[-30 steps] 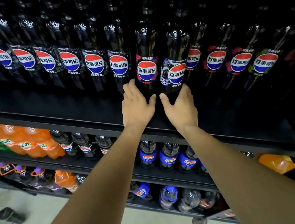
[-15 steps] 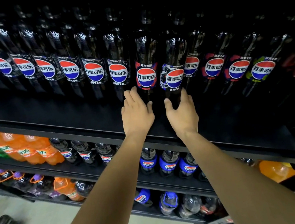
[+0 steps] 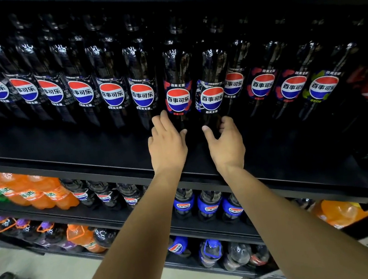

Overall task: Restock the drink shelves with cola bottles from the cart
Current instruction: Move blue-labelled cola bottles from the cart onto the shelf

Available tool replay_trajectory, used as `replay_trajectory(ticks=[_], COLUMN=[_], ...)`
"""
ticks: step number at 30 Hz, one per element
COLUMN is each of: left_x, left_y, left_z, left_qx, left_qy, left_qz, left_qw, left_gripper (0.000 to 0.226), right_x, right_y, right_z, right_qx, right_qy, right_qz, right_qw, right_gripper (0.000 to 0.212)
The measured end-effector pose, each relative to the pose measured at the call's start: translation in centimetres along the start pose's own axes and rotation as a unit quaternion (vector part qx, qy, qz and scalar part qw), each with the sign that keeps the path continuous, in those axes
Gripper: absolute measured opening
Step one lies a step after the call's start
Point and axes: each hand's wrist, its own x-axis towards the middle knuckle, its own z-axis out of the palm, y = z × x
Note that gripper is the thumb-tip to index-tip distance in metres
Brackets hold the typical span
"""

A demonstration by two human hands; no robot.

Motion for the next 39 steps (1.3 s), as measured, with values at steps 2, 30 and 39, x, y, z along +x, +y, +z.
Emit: replay_trajectory(ticks=[2,30,39], left_x=[0.0,-5.4,-8.8], left_y=[0.0,-1.2,-12.5], left_z=[0.1,-3.3,-12.1], left_qx=[0.005,0.073,0.207], left_qy=[0.001,-0.116,-0.195], left_qz=[0.001,0.053,0.046], left_qw=[1.000,0.989,0.958], left_gripper=[0.065,0.048,0.052], right_x=[0.0,-3.5,-11.4], right_y=[0.0,-2.1,-10.1], right_z=[0.0,-1.5,0.7], right_qx=[-0.002,-0.110,-0.178], right_qy=[0.001,-0.092,-0.219], right_qz=[0.000,-0.060,-0.258], right_qw=[1.000,0.988,0.924], right_gripper=[0.058,0.032,0.033])
